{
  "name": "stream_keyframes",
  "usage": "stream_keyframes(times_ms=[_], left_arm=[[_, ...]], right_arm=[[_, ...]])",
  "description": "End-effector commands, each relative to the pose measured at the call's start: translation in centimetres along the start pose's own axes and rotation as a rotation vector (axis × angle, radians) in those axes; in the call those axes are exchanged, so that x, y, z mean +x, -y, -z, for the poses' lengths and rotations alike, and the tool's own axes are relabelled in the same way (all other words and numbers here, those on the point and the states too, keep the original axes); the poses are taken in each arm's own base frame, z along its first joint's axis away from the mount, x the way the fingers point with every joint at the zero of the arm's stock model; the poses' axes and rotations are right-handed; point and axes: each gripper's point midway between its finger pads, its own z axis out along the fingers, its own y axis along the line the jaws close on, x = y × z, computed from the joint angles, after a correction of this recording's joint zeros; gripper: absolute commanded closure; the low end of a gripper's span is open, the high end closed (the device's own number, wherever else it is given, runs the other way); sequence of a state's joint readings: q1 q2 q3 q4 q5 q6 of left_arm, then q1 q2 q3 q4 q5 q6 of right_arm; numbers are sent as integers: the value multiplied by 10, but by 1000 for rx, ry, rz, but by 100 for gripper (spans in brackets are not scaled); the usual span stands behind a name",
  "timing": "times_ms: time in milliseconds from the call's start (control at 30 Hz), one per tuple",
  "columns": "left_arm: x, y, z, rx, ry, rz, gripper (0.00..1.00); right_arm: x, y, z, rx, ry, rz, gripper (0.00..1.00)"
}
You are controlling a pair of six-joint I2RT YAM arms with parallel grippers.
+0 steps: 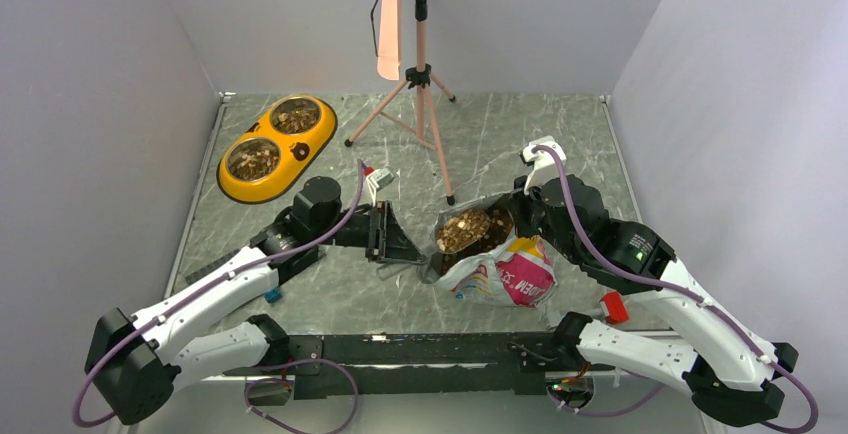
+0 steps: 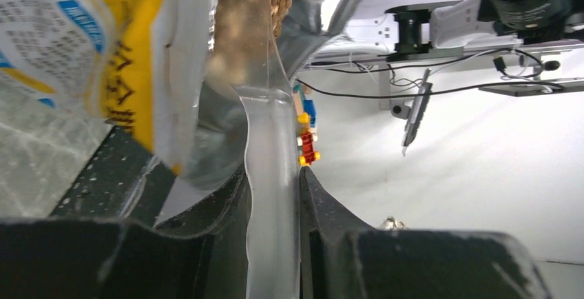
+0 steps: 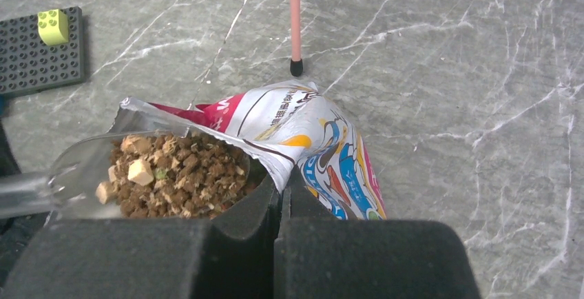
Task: Serve the pet food
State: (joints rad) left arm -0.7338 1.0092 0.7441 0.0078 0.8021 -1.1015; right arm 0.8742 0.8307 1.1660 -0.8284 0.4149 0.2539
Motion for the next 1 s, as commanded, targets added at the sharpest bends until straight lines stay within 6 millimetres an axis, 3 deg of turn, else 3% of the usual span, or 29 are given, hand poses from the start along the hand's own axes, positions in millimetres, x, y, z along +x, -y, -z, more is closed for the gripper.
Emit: stream_keyframes(times_ms=[0, 133, 233, 300, 567, 700, 967], left_arm=[[-7, 7, 7, 82, 21, -166, 100], [-14, 3, 2, 122, -1, -193, 100], [-19, 12, 6, 220, 22, -195, 100], [-16, 15, 10, 227, 33, -211, 100], [-1, -7, 9, 152, 5, -224, 100], [2, -4, 6, 205, -33, -214, 100], [20, -5, 20, 185, -32, -247, 100]], right_arm=[[-37, 9, 14, 30, 140, -44, 100], [-37, 9, 14, 28, 140, -45, 100], [-38, 8, 14, 24, 136, -42, 100], [-39, 9, 15, 31, 138, -44, 100], [-39, 11, 14, 41, 138, -38, 100], [-41, 7, 11, 28, 137, -29, 100], [-42, 5, 11, 23, 127, -22, 100]])
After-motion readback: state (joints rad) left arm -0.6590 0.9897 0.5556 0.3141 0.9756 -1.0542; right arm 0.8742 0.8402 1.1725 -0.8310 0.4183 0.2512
